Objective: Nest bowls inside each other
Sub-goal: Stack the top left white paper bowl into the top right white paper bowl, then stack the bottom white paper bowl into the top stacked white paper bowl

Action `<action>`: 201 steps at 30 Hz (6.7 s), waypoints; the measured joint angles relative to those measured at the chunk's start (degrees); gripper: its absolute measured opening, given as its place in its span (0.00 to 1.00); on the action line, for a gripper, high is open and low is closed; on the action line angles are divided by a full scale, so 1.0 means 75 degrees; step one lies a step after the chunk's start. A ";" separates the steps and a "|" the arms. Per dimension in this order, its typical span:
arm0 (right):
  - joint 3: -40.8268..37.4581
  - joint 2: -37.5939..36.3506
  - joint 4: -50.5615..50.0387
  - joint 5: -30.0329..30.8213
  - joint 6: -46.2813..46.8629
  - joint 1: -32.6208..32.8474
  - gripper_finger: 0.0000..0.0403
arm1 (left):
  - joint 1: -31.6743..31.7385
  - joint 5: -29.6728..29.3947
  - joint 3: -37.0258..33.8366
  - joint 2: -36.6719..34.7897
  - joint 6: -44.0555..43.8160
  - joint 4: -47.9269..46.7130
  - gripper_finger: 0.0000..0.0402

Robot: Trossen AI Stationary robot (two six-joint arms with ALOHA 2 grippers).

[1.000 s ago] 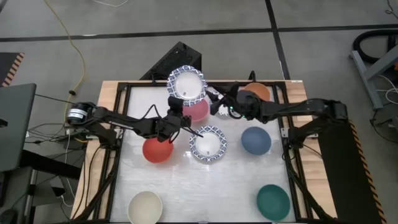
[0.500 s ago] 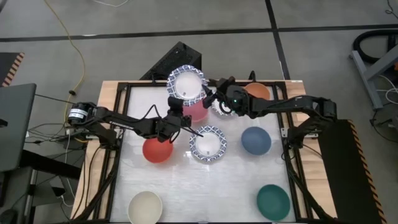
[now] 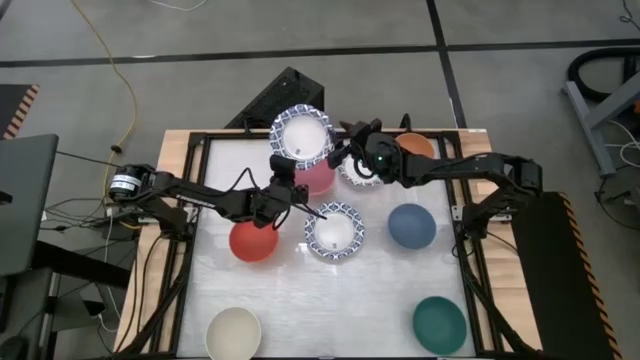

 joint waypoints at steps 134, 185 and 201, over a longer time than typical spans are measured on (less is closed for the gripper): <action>-0.3791 -0.3050 -0.2824 -0.3930 0.4014 -0.1147 0.54 | -0.1502 0.5489 0.0000 -0.3121 -0.9105 -0.2728 0.58; -0.1476 0.1088 -0.4997 -0.2766 0.4902 0.1980 0.34 | -0.1548 0.6466 0.0000 -0.3121 -1.0510 -0.3826 0.58; -0.1061 -0.0638 -0.5816 -0.2776 0.5030 0.1803 0.02 | -0.1548 0.6458 0.0000 -0.3121 -1.0580 -0.3823 0.58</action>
